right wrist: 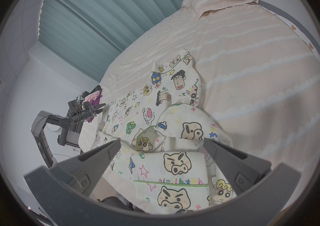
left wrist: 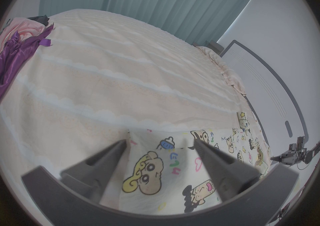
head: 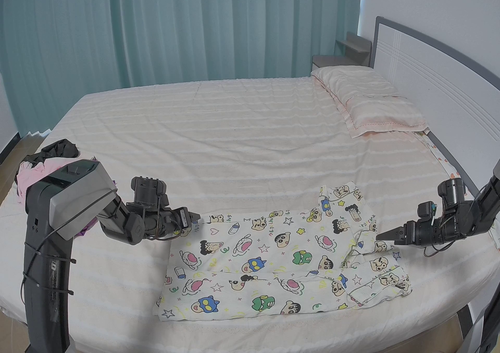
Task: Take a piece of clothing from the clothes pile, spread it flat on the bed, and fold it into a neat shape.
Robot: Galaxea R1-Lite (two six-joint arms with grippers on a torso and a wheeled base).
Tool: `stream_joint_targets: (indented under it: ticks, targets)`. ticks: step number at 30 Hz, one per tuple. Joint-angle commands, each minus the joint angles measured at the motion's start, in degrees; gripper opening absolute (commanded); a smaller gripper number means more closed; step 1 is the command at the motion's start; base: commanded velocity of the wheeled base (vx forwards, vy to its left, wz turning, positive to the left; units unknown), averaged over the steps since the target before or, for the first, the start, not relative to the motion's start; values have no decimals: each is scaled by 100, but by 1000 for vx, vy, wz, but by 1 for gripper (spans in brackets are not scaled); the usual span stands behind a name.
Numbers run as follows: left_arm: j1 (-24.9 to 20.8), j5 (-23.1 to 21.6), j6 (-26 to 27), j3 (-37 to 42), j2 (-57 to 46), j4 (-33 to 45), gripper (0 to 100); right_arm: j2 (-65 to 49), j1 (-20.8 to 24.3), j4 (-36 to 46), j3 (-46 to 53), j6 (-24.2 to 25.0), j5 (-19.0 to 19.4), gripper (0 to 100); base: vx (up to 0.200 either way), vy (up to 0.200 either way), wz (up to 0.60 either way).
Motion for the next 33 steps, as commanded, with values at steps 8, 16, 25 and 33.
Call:
stream_joint_targets:
  ticks: [8,16,25,33]
  targets:
    - [46,500,-152,-415,233,-29,0,31,-8,-38,-282,96,12,100,0,0,0]
    - [-7,974,-600,-722,224,-38,0,514,141,-38,-1125,640,-76,100,0,0,0]
    - [2,1194,-618,-819,207,-21,0,1613,414,23,-2470,1168,-761,100,0,0,0]
    - [-7,1344,-609,-757,198,-21,0,2474,405,471,-3753,1256,-1139,100,0,0,0]
